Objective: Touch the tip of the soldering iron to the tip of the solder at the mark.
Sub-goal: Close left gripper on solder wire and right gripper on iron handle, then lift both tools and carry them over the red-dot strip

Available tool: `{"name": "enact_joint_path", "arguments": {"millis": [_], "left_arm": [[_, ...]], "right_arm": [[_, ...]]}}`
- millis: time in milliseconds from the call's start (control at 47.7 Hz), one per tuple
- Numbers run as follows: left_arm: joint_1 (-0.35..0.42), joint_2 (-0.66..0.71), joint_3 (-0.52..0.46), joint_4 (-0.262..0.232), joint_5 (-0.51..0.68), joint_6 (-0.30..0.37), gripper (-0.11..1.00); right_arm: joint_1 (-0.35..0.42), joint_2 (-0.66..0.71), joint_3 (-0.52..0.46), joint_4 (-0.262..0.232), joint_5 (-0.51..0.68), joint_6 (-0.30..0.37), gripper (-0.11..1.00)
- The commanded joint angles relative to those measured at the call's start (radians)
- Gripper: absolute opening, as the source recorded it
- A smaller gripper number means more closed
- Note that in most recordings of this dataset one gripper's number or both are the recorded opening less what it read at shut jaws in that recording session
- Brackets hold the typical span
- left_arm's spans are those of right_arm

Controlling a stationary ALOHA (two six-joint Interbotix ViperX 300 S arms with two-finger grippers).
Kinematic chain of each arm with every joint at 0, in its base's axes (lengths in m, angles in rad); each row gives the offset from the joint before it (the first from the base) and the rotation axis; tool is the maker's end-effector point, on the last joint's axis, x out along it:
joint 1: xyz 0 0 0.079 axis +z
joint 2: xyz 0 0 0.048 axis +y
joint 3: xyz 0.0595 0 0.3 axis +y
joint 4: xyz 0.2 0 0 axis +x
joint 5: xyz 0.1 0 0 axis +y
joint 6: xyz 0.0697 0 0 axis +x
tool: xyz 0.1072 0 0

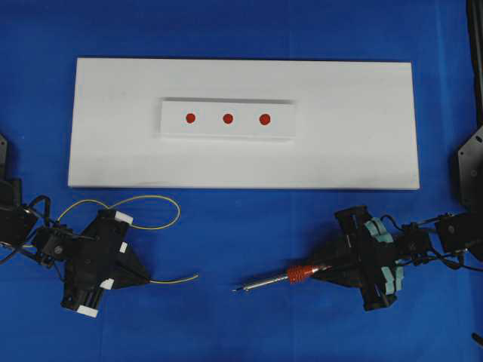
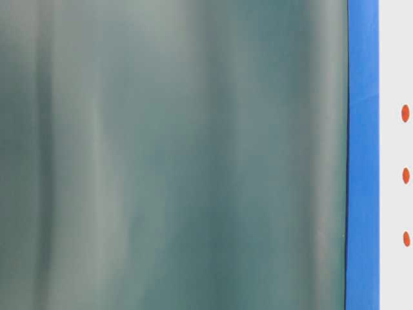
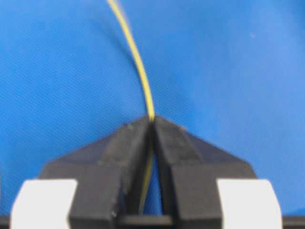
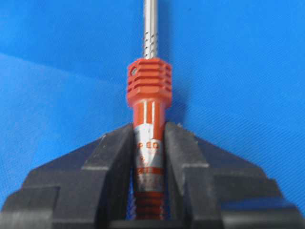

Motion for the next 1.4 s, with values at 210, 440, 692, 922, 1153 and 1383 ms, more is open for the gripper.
{"name": "enact_joint_path", "arguments": {"millis": [210,440,692,922,1153,1383], "left_arm": [[-0.009,-0.023,-0.025,0.003,0.015,-0.002,0.03],[-0.009,-0.100,-0.089,0.003,0.184,-0.014,0.03],[0.002,-0.252,-0.193,0.003,0.488,-0.017,0.03],[0.011,-0.325,-0.270,0.006,0.652,-0.017,0.03],[0.040,-0.339,-0.291,0.009,0.732,-0.015,0.03],[0.109,-0.339,-0.307,0.009,0.741,-0.014,0.03]], "right_arm": [[-0.009,-0.031,-0.008,0.003,-0.005,0.003,0.06],[-0.029,-0.195,-0.009,0.005,0.176,-0.005,0.06],[-0.100,-0.442,-0.061,0.005,0.578,-0.054,0.06],[-0.155,-0.597,-0.135,-0.002,0.839,-0.091,0.06],[-0.213,-0.615,-0.150,-0.012,0.925,-0.091,0.06],[-0.264,-0.615,-0.153,-0.029,0.960,-0.091,0.06]]}}
